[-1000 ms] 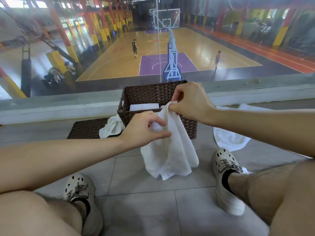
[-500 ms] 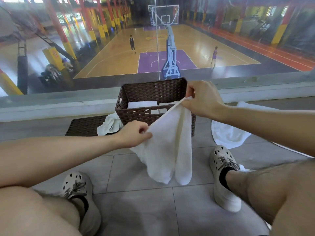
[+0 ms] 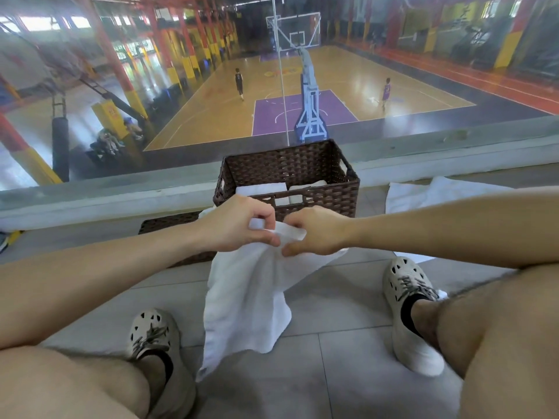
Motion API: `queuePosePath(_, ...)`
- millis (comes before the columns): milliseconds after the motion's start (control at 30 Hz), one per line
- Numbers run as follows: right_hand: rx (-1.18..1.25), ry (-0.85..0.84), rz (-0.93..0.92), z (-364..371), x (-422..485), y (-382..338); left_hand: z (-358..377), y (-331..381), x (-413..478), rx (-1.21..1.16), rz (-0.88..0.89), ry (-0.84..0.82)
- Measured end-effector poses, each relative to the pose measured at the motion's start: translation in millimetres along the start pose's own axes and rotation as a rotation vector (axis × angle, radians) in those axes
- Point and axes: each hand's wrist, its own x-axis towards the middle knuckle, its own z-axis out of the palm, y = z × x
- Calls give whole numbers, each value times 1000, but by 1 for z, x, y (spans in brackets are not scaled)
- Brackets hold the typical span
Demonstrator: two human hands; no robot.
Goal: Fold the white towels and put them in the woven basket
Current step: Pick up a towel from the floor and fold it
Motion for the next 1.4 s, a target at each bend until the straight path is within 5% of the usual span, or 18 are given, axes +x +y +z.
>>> queuePosePath(300,-51,360,-176,-16,-7,-1,3,-40,-19,118,-95,-159)
queuePosePath(600,-85,374,-234,-30,-16,11,5,-6,-13,-125,-12,-184)
queuePosePath(1067,-48,431,-152,-34,-17,1,45,-5,-4,-63,-27,-204)
queuePosePath(1267,-71,426,-166,-34,-18,13,40,-23,-11,86,-68,42)
queuePosePath(1400,-167,398,-153,-34,-23,31,8,-33,-19,-42,-159,128)
